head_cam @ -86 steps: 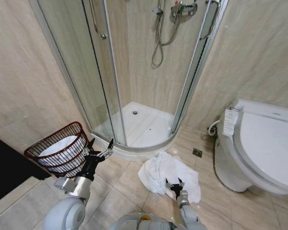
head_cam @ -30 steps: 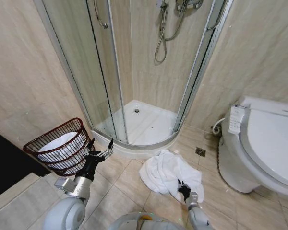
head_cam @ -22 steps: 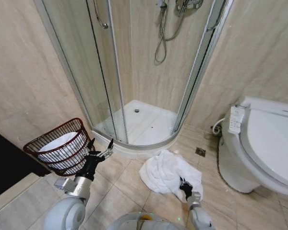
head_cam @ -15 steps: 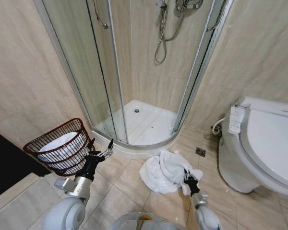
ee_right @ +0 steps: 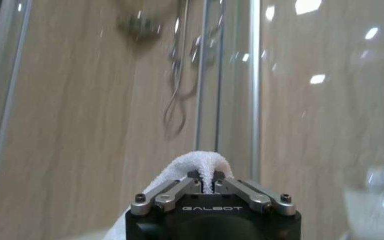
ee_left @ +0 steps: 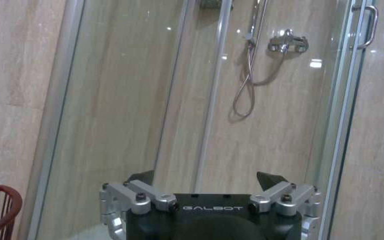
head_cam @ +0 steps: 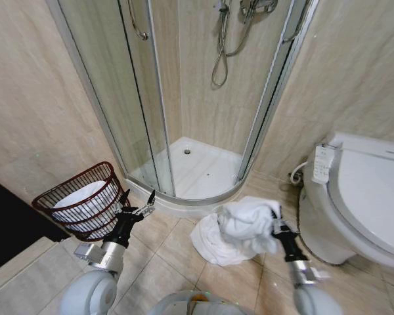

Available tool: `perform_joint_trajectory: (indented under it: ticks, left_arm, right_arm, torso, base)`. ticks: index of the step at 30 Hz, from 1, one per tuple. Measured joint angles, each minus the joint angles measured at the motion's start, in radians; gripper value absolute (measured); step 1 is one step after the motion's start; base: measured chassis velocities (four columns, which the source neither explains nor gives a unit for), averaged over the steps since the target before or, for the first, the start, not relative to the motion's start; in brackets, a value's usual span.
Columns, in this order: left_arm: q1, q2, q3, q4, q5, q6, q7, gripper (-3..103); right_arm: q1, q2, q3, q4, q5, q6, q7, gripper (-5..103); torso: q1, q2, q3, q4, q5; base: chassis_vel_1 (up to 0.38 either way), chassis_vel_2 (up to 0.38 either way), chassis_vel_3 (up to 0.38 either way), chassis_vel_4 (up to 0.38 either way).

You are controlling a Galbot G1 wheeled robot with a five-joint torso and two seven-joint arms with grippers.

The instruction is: Discard the used towel into the hamper.

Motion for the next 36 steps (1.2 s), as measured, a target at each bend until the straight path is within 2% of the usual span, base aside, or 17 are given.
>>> perform_joint_trajectory:
  ticks: [6, 14, 25, 36]
  left_arm:
    - [0.0, 0.0, 0.0, 0.0, 0.0, 0.0, 0.0, 100]
    - [0.0, 0.0, 0.0, 0.0, 0.0, 0.0, 0.0, 100]
    - [0.0, 0.0, 0.0, 0.0, 0.0, 0.0, 0.0, 100]
    - [0.0, 0.0, 0.0, 0.0, 0.0, 0.0, 0.0, 100]
  right_arm:
    - [-0.006, -0.005, 0.084, 0.209, 0.061, -0.03, 0.03, 5]
    - [0.079, -0.03, 0.134, 0.333, 0.078, -0.063, 0.072, 5]
    - [0.143, -0.095, 0.178, 0.339, 0.145, -0.093, 0.124, 5]
    - [0.153, -0.128, 0.229, 0.333, 0.218, -0.117, 0.146, 5]
  torso:
    - [0.0, 0.0, 0.0, 0.0, -0.0001]
    - [0.001, 0.01, 0.006, -0.0001, -0.0004]
    - [0.014, 0.058, 0.042, -0.0002, 0.0001]
    - [0.028, 0.102, 0.072, -0.0001, 0.0]
  base:
    - [0.0, 0.0, 0.0, 0.0]
    - [0.0, 0.0, 0.0, 0.0]
    - [0.0, 0.0, 0.0, 0.0]
    - [0.0, 0.0, 0.0, 0.0]
